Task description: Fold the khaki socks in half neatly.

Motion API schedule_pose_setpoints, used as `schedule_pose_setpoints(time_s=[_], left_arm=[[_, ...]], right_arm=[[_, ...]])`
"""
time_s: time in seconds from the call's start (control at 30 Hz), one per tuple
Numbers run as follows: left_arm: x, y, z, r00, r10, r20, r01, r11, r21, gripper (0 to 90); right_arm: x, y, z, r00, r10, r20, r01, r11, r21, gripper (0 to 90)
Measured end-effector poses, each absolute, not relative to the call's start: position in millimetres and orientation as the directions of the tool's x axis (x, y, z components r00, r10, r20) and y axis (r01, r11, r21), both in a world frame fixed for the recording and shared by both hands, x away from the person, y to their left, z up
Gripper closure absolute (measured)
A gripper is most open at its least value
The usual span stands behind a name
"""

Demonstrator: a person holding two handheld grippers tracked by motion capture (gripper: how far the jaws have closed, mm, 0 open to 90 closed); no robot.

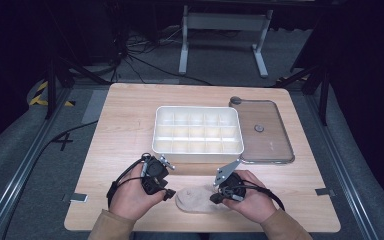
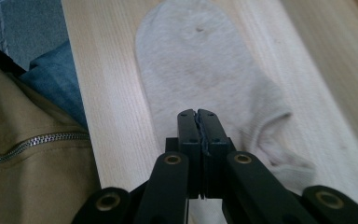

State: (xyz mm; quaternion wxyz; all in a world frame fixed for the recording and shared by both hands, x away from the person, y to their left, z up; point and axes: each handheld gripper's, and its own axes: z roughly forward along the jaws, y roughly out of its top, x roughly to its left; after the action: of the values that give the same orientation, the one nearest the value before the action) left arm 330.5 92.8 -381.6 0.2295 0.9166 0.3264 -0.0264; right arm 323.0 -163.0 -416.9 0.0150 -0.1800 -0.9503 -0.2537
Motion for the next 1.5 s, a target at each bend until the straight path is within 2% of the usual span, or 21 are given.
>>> schedule_pose_setpoints(time_s=[0.43,1.03,1.27,1.5], left_arm=[[332.9,79.7,-393.6,0.818,0.541,-0.194,0.568,-0.706,0.424,55.1],[339.1,74.5,-417.0,0.784,0.574,-0.235,0.617,-0.679,0.399,53.0],[341.9,69.3,-432.0,0.756,0.604,-0.252,0.651,-0.657,0.38,58.4],[341.2,63.2,-437.9,0.774,0.591,-0.228,0.63,-0.684,0.367,59.2]], right_arm=[[313.4,-147.6,-436.6,-0.948,0.287,0.135,0.315,0.814,0.487,90.0],[311.5,-148.8,-443.7,-0.948,0.287,0.138,0.318,0.817,0.481,90.0],[311.3,-148.9,-444.4,-0.945,0.295,0.144,0.327,0.811,0.486,89.9],[311.3,-149.2,-444.3,-0.945,0.29,0.15,0.326,0.81,0.486,89.6]])
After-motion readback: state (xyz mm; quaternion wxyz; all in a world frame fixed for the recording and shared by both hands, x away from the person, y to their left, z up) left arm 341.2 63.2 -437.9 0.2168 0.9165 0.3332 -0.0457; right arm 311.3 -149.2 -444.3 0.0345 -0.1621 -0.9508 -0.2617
